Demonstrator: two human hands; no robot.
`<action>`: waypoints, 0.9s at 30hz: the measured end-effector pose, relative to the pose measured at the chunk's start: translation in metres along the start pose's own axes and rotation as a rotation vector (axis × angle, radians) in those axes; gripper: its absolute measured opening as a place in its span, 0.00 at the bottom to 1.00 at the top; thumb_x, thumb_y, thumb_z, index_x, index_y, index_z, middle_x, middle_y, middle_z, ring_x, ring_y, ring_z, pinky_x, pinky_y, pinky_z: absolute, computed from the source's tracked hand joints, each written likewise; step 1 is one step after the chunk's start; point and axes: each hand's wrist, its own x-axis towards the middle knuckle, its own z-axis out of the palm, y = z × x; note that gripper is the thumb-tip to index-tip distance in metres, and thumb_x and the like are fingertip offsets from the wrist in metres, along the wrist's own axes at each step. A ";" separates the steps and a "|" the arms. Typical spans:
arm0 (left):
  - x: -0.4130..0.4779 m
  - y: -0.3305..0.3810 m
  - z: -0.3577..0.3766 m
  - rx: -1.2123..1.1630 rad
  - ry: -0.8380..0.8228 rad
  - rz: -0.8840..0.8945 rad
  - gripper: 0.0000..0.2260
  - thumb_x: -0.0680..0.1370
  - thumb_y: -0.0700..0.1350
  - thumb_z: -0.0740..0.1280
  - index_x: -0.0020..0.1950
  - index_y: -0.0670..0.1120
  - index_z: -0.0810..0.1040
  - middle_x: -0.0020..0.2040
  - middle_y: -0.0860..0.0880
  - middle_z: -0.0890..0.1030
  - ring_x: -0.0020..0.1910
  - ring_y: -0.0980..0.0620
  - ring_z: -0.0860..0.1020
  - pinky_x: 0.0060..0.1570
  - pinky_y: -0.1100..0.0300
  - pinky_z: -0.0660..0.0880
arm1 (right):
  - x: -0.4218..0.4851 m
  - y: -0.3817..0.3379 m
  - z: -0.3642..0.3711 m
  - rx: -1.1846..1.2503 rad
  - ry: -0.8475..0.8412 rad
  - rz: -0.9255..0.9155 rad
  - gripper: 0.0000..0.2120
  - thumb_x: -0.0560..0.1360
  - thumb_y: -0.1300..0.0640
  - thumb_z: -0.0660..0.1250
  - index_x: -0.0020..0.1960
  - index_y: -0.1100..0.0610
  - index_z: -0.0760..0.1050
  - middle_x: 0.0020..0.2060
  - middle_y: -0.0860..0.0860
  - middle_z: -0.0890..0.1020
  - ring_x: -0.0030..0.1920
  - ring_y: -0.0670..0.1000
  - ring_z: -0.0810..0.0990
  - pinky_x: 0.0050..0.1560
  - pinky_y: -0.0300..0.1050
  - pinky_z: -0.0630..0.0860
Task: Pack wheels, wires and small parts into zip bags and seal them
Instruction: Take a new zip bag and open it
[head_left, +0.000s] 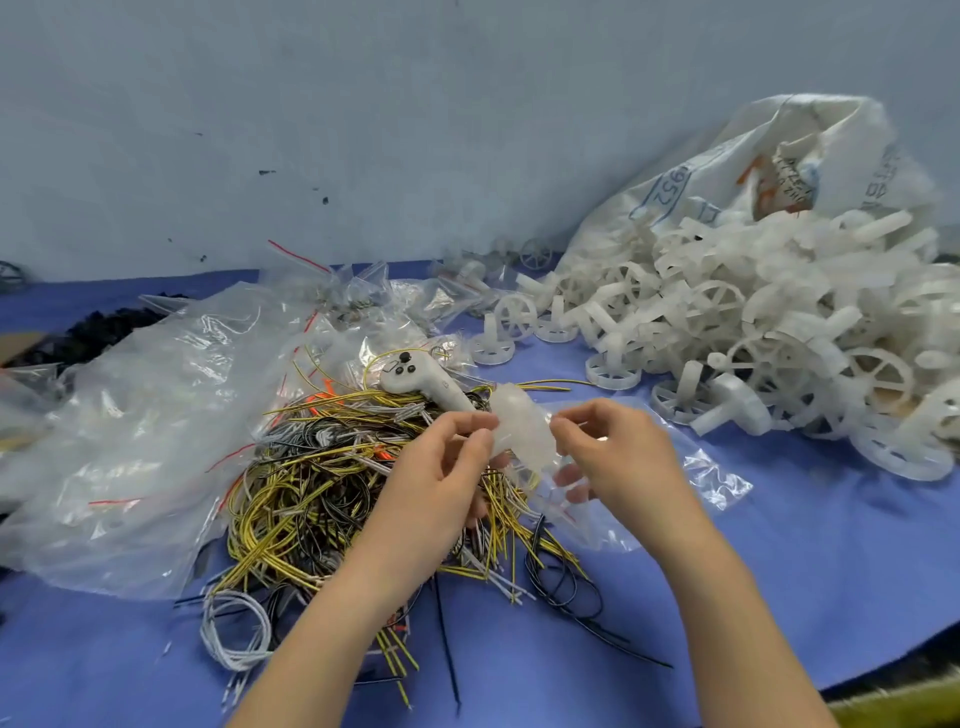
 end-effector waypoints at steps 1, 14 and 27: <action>-0.001 -0.001 0.001 0.069 -0.001 0.035 0.07 0.82 0.46 0.62 0.55 0.56 0.78 0.40 0.51 0.82 0.26 0.55 0.75 0.27 0.63 0.72 | -0.001 -0.002 0.000 0.006 0.019 -0.004 0.04 0.77 0.57 0.68 0.44 0.53 0.80 0.32 0.43 0.83 0.30 0.48 0.83 0.29 0.45 0.81; 0.006 0.011 0.023 0.974 0.090 0.366 0.16 0.83 0.58 0.53 0.66 0.57 0.74 0.55 0.55 0.80 0.52 0.52 0.80 0.45 0.54 0.77 | -0.017 -0.012 -0.004 -0.116 0.270 -0.203 0.07 0.77 0.48 0.68 0.41 0.45 0.80 0.36 0.40 0.81 0.38 0.41 0.77 0.39 0.41 0.72; 0.028 0.022 0.042 -0.574 -0.394 -0.261 0.18 0.79 0.37 0.57 0.35 0.46 0.82 0.32 0.51 0.80 0.33 0.59 0.80 0.32 0.68 0.75 | -0.041 -0.031 0.021 -0.239 0.112 -0.420 0.04 0.76 0.50 0.70 0.45 0.49 0.82 0.42 0.43 0.81 0.44 0.47 0.78 0.48 0.50 0.75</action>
